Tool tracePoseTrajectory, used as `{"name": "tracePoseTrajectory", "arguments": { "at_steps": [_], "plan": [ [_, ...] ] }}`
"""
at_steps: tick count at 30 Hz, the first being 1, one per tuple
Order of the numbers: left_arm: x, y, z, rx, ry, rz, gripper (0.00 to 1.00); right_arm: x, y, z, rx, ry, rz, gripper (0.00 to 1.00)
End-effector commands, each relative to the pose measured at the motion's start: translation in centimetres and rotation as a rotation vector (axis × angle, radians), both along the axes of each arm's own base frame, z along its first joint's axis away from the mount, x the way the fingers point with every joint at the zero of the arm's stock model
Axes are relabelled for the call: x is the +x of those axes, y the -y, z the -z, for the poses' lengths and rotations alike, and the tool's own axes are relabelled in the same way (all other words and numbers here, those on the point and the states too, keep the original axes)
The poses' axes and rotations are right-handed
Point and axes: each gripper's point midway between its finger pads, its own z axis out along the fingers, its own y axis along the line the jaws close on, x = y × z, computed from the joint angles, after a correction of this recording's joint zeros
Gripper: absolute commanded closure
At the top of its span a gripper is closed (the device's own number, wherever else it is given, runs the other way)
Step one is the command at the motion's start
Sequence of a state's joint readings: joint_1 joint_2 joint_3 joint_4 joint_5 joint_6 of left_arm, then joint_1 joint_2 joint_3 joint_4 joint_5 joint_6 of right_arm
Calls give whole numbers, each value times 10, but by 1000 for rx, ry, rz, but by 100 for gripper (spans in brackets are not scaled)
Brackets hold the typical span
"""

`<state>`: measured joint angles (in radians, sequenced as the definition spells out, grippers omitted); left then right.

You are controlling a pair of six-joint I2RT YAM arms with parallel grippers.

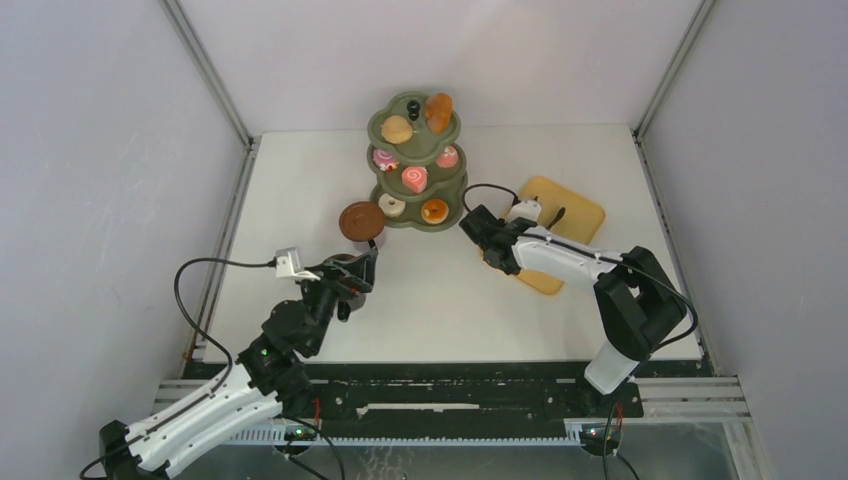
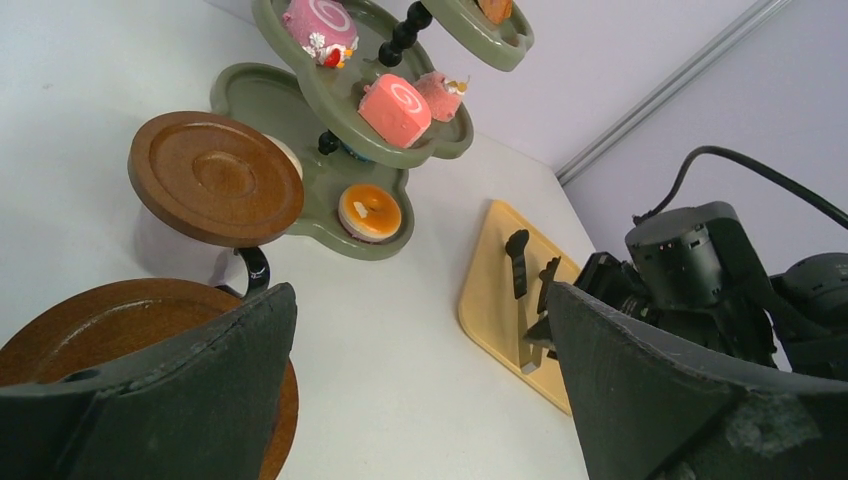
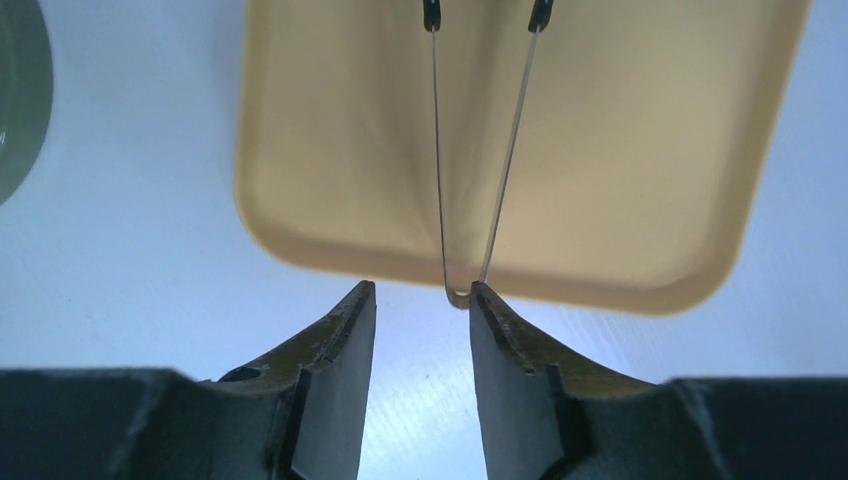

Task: Serve the afternoon tea
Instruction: Place the clamp on the tray, then move the tray at the center of the board.

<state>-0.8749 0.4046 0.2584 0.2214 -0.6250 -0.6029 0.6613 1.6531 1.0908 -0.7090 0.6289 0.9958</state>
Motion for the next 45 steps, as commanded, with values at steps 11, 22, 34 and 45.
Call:
{"name": "tracePoseTrajectory", "arguments": {
  "at_steps": [11, 22, 34, 45],
  "plan": [
    [-2, -1, -27, -68, 48, 4, 1, -36, 6, 21, -14, -9, 53, 61],
    [-1, 2, -23, -65, 43, 6, 1, -47, 13, 35, 16, -30, 100, 72],
    [-1, 0, -23, -63, 45, 1, 1, -53, 35, 51, 123, -55, 243, 96],
    [0, 0, -23, -57, 46, -3, 1, -52, 62, 61, 196, -54, 378, 99]
  ]
}}
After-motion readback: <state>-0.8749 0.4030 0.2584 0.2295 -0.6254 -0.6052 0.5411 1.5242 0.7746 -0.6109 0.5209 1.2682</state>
